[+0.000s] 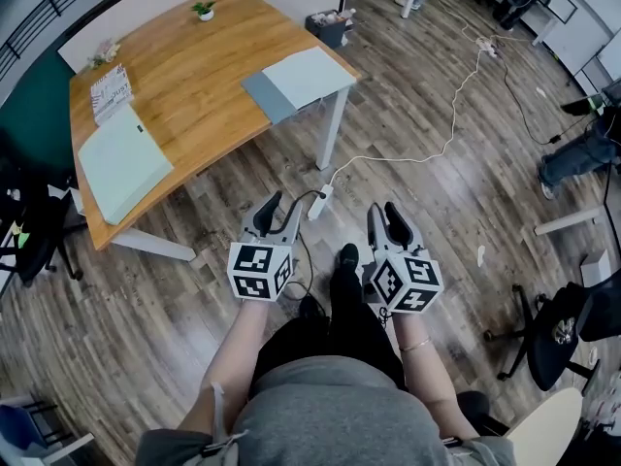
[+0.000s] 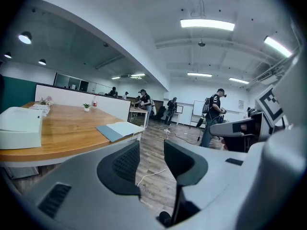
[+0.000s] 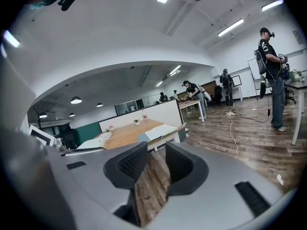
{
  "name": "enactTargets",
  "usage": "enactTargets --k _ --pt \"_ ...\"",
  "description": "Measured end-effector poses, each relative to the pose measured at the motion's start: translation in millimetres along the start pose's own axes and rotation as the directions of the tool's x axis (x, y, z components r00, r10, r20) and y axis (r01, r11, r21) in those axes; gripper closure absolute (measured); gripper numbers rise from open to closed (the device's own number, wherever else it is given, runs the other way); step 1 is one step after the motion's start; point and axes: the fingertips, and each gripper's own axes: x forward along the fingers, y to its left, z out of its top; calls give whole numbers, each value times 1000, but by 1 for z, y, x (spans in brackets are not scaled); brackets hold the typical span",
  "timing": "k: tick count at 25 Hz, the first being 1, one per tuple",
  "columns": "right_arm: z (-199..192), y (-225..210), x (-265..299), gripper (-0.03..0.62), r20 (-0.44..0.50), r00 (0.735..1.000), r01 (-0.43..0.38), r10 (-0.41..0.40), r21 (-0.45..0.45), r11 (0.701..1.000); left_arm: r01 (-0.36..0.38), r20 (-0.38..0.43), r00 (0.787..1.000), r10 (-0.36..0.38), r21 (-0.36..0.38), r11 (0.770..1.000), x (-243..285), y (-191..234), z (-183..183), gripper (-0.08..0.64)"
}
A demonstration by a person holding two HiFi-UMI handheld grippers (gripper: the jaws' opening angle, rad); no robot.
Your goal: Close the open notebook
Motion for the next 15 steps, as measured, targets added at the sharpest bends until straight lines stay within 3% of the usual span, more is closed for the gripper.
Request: enactTargets --k 8,15 --pt "0 -22 30 472 -25 1000 6 -5 32 999 -22 -28 999 22 -20 1000 33 15 -1 391" --pt "24 -61 77 483 -25 1000 17 -16 44 999 -57 -50 997 57 -7 998 89 29 10 391"
